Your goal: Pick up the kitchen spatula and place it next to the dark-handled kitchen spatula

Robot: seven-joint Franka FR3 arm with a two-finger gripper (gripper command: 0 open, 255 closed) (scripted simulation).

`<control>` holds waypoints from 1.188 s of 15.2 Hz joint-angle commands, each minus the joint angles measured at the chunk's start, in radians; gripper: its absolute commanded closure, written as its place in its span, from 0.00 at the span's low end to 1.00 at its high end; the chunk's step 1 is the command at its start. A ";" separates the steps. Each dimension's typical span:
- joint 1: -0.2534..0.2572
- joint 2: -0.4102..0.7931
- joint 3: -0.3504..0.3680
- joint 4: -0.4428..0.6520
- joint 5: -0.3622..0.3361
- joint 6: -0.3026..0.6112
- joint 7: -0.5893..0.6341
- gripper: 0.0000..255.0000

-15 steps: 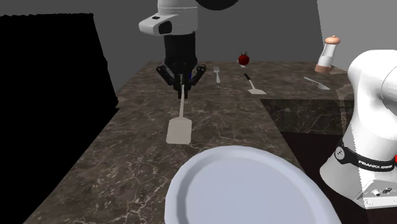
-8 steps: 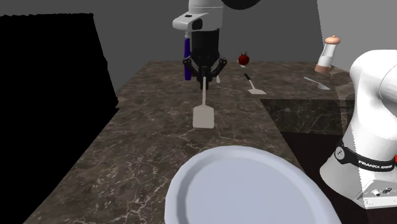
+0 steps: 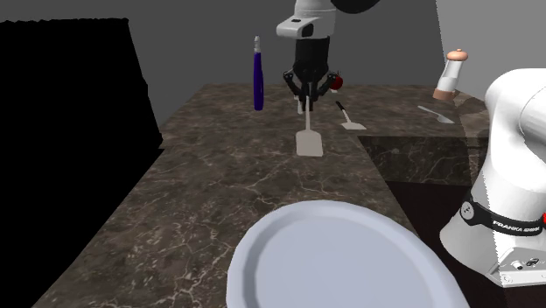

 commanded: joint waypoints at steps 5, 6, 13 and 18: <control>-0.078 -0.053 -0.099 -0.030 -0.058 -0.001 -0.138 1.00; -0.090 -0.058 -0.117 -0.031 -0.067 -0.001 -0.161 1.00; -0.162 -0.058 -0.249 -0.002 -0.110 0.002 -0.339 1.00; -0.192 -0.021 -0.356 0.051 -0.114 0.009 -0.479 1.00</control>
